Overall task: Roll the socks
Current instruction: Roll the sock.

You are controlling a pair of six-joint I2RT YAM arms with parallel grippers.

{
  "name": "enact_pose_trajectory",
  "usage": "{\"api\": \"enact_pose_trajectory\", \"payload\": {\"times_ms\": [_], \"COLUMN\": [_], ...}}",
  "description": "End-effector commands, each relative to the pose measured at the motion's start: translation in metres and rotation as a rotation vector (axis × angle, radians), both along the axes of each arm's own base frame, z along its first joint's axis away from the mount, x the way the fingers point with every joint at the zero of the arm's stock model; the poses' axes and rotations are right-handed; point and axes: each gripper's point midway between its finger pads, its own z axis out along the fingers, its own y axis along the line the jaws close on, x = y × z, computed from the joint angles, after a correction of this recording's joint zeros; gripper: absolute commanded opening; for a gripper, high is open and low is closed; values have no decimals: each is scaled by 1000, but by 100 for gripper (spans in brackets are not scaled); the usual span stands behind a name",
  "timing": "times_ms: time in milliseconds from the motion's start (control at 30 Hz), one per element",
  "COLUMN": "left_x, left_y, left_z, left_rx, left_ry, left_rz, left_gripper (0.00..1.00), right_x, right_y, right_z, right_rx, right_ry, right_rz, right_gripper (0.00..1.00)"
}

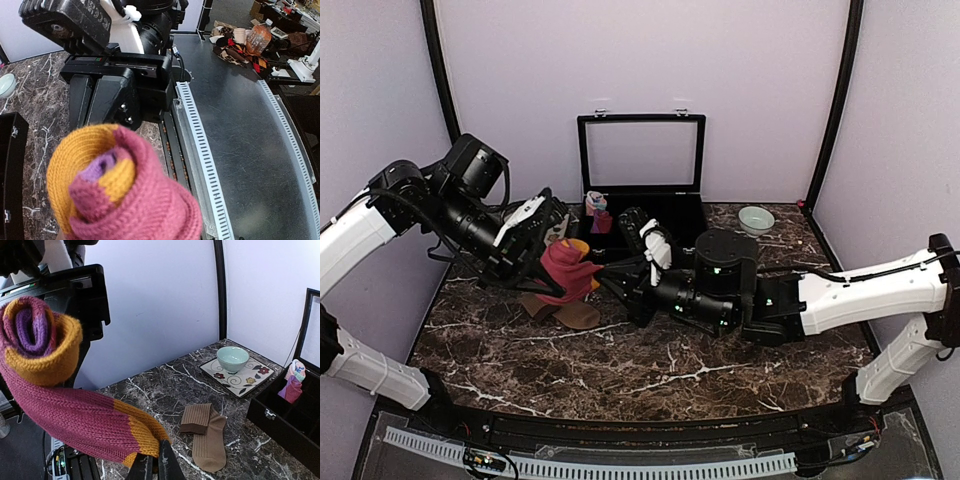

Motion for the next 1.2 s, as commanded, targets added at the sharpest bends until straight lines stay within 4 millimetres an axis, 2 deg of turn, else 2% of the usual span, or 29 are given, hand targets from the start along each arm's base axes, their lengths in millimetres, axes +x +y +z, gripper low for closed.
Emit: {"api": "enact_pose_trajectory", "payload": {"times_ms": [0, 67, 133, 233, 300, 400, 500, 700, 933, 1167], "left_x": [-25, -26, -27, -31, -35, -41, -44, -53, -65, -68], "left_y": [5, 4, 4, 7, 8, 10, 9, 8, 10, 12], "left_z": [15, 16, 15, 16, 17, 17, 18, 26, 36, 32], "left_rx": [-49, -52, -50, -51, -54, -60, -72, -101, -145, -138], "left_ry": [78, 88, 93, 104, 119, 145, 184, 255, 327, 349], "left_rz": [-91, -97, -97, -113, -121, -142, -154, -188, -246, -251], "left_gripper": [0, 0, 0, 0, 0, 0, 0, 0, 0, 0], "right_x": [-5, -13, -24, -32, -43, -52, -58, -73, -84, -87], "right_y": [-4, 3, 9, -2, -14, -31, -35, -22, 2, 22], "right_z": [26, 35, 40, 40, 46, 63, 81, 100, 105, 108], "right_rx": [83, 107, 114, 98, 86, 74, 53, 61, 67, 79], "right_ry": [-6, -12, -15, -49, -86, -142, -203, -272, -303, -298], "right_rz": [44, 103, 168, 204, 273, 352, 390, 509, 640, 711], "right_gripper": [3, 6, 20, 35, 41, 43, 43, 46, 45, 43]}}
